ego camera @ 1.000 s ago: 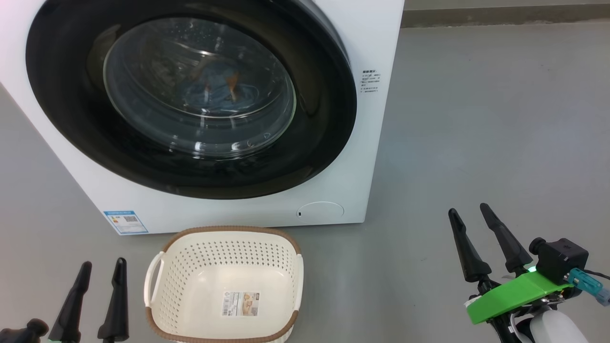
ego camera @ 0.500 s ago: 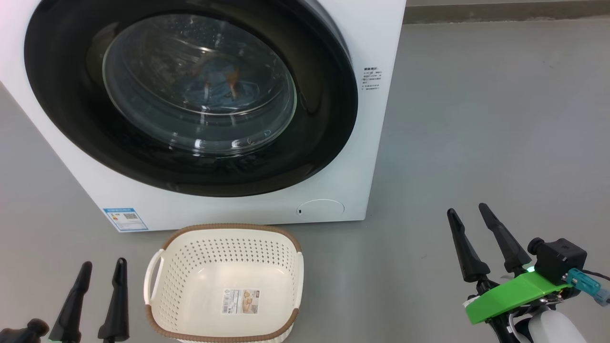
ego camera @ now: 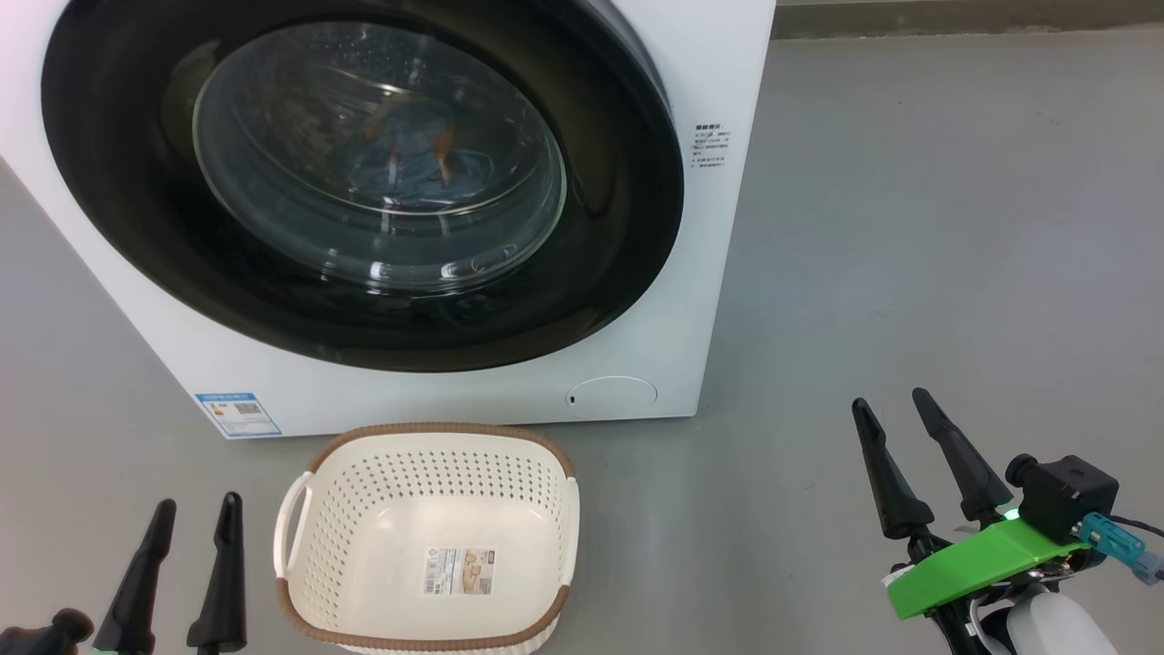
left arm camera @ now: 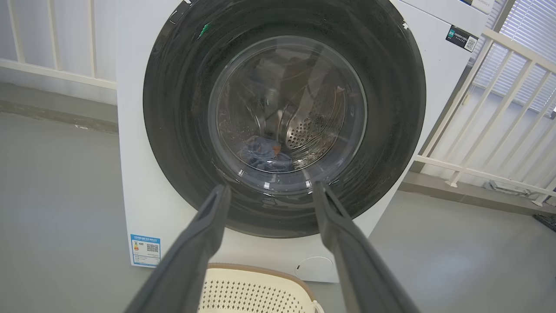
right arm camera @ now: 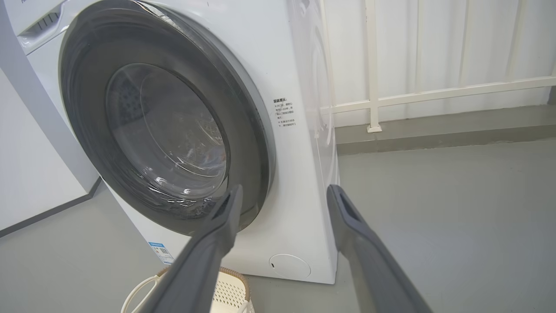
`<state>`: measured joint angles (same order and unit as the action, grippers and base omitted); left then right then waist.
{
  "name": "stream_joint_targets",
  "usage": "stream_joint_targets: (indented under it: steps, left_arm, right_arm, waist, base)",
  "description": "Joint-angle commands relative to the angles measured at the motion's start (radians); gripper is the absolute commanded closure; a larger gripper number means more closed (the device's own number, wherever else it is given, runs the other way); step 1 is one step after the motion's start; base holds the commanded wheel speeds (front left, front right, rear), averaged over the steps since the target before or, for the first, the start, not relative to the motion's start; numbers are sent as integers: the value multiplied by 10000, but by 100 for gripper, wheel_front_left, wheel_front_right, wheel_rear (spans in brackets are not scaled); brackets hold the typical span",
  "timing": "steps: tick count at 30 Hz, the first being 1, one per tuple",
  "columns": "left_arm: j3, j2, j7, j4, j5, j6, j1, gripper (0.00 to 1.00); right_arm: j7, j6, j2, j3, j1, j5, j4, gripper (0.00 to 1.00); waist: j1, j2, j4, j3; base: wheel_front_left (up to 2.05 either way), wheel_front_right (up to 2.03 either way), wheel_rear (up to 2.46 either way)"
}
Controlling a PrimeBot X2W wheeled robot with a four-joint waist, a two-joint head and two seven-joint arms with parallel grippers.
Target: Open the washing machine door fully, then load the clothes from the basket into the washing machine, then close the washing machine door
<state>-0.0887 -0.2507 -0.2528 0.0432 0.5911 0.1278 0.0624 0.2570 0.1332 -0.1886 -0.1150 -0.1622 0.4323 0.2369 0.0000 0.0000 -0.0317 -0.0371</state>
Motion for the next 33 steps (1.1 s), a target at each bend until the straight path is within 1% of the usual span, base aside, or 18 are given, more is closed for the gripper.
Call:
stream_joint_targets:
  steps: [1,8,9,13,16,19,23,33]
  left_arm:
    - [372,-232,-90,-230,-21,29,-292,0]
    - [267,-293,-90,-245,40,29,-326,0]
    - [-97,2,6,34,33,-2,-1,100]
    - [-209,355,51,468,71,-3,90,100]
    - [-167,388,127,482,322,-8,61,100]
    - [-124,419,206,510,576,-11,26,100]
    - [-67,460,311,564,913,-16,-34,100]
    - [65,557,548,696,1669,-13,-180,100]
  right_arm:
    - [47,-25,-17,-174,-18,-134,-278,0]
    - [47,-25,5,-170,-19,-145,-288,0]
    - [0,0,20,-9,2,-5,36,100]
    - [-14,0,132,-36,211,61,480,100]
    - [-94,-1,157,11,226,347,459,100]
    - [-178,-1,180,60,242,638,444,100]
    - [-288,-2,212,123,249,1023,441,100]
    - [-538,-4,285,270,258,1887,423,100]
  waist:
    - [0,0,0,-9]
    - [0,0,-6,-50]
    - [0,0,-6,-49]
    - [0,0,-5,-51]
    - [5,0,2,-38]
    - [18,0,10,-12]
    - [2,0,21,-11]
    - [1,0,44,13]
  base:
    - [0,0,0]
    - [0,0,0]
    - [0,0,0]
    - [0,0,0]
    - [0,0,0]
    - [0,0,0]
    - [0,0,0]
    - [0,0,0]
